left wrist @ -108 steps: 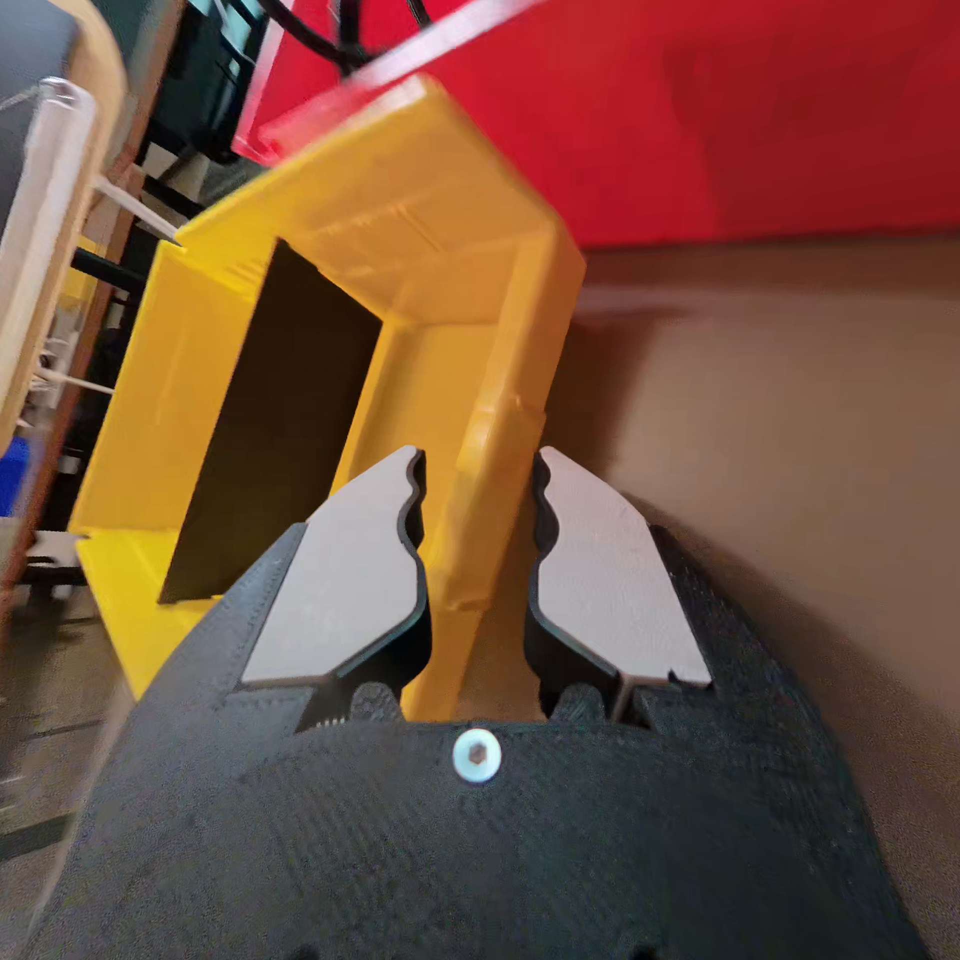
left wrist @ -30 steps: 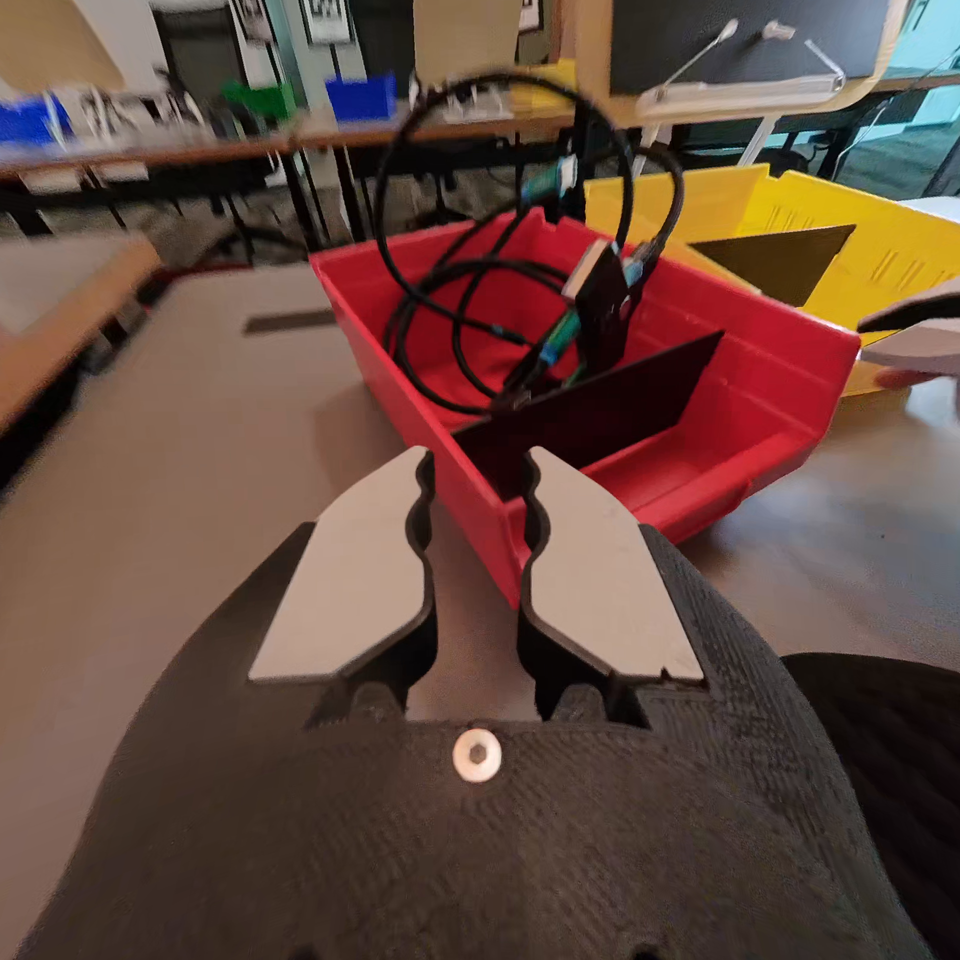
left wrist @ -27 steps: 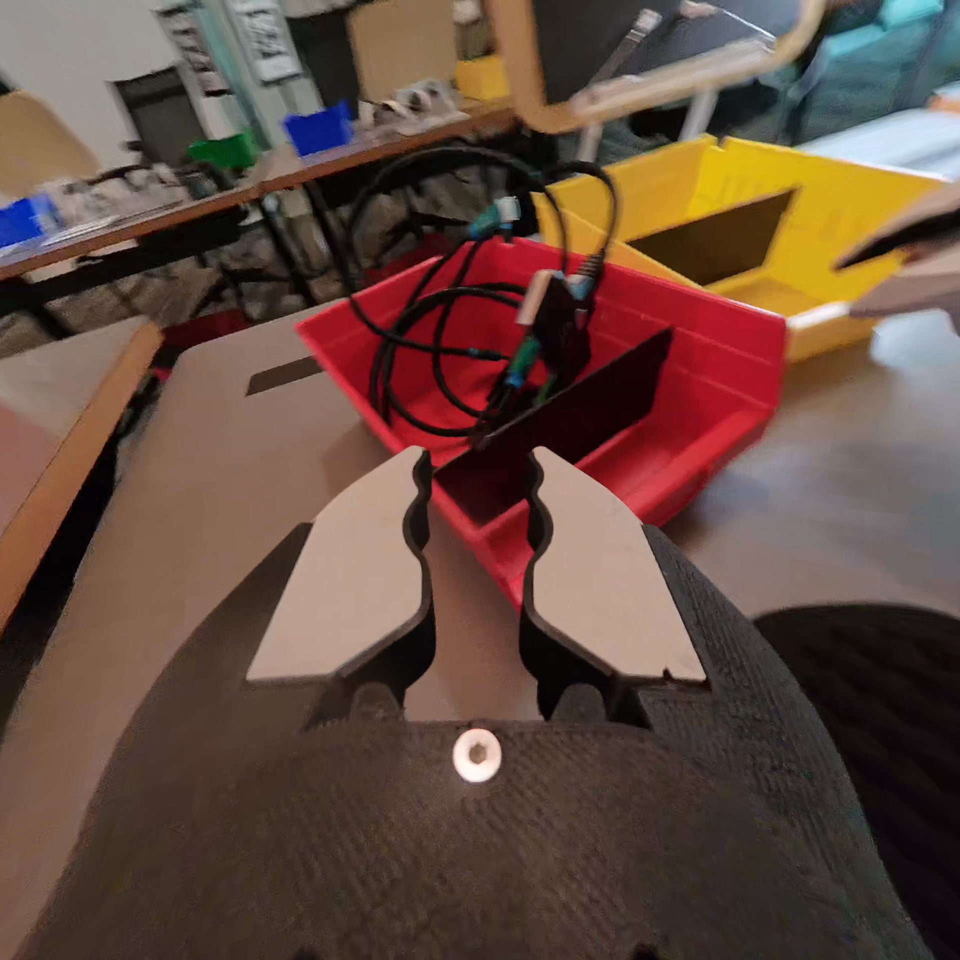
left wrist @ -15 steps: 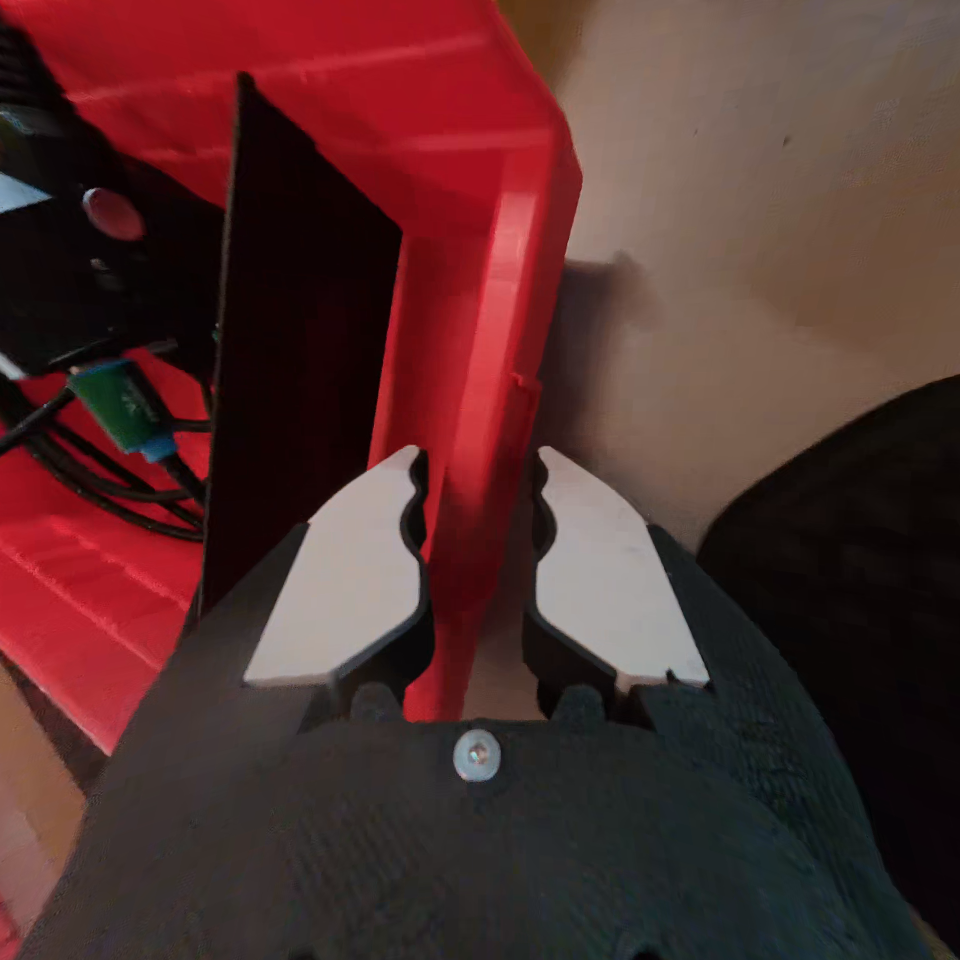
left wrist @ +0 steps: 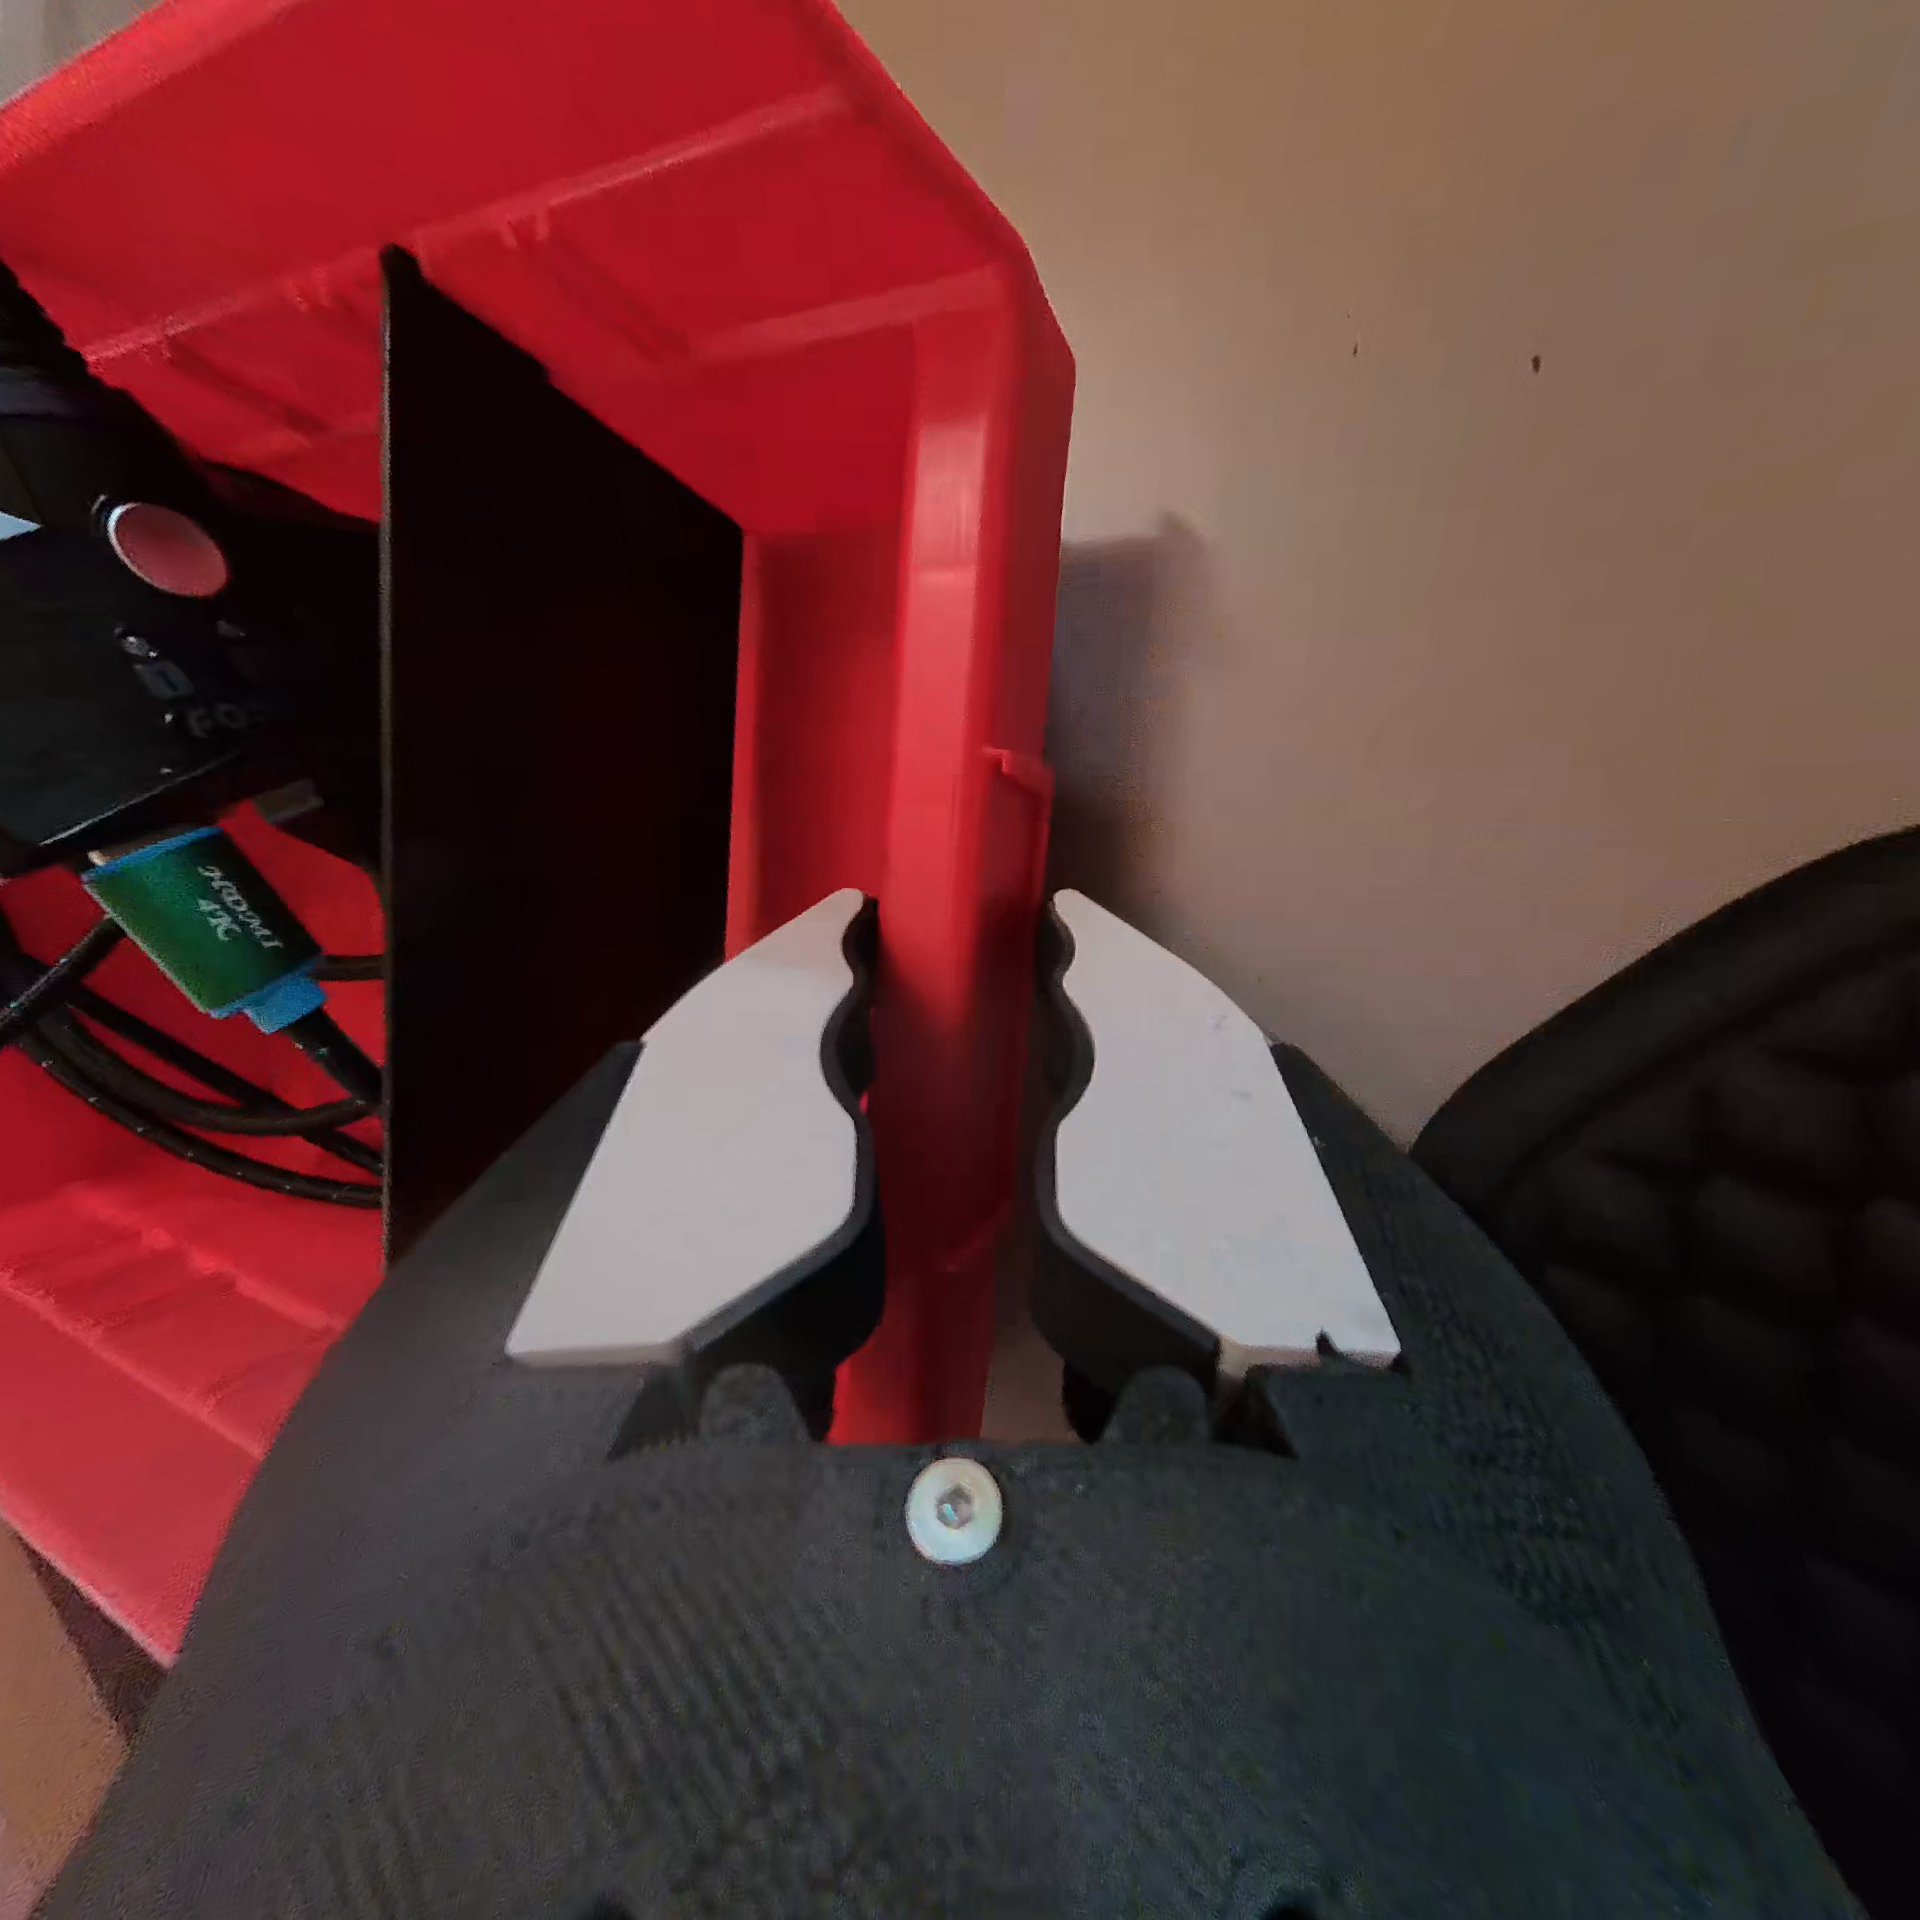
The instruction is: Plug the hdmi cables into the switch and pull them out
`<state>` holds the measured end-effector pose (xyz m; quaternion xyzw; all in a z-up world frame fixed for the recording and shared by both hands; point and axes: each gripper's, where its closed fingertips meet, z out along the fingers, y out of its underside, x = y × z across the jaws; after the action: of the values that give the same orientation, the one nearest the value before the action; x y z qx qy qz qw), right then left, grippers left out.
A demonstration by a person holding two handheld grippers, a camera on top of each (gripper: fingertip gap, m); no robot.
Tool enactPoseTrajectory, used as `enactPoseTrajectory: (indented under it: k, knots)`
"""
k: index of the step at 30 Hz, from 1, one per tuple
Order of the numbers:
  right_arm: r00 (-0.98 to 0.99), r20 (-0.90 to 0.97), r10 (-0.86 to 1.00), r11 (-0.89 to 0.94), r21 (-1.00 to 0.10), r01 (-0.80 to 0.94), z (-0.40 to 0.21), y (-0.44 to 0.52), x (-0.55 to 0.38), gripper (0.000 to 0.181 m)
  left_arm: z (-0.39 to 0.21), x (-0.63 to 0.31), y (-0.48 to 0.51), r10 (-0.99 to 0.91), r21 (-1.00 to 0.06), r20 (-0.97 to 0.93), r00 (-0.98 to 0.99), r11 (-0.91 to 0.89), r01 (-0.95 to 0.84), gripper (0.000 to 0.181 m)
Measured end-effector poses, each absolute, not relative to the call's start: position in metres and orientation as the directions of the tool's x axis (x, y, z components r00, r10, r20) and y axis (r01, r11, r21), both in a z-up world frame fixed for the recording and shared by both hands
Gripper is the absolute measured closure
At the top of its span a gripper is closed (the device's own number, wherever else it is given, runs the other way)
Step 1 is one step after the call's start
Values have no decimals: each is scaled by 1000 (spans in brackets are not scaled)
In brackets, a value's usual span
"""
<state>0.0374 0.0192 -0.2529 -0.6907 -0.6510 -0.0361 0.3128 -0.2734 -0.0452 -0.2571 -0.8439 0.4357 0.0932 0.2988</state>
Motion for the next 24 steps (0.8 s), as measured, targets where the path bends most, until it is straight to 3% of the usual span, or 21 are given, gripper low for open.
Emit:
enactPoseTrajectory:
  k: [10, 18, 21, 24]
  knots:
    - [139, 531, 836, 1, -254, 967, -252, 85, 120, 151, -257, -277, -38, -672, -432, -417, 611, -445, -784, 151]
    - [222, 556, 801, -86, -260, 962, -252, 156, 136, 150, -255, -300, 1, -644, -438, -435, 629, -460, -773, 151]
    - [323, 562, 761, -127, -359, 925, -237, 164, 127, 147, -253, -314, 17, -594, -448, -460, 660, -487, -750, 146]
    - [461, 478, 748, -90, -614, 784, -200, 149, 94, 143, -248, -323, 23, -551, -494, -448, 704, -504, -709, 138]
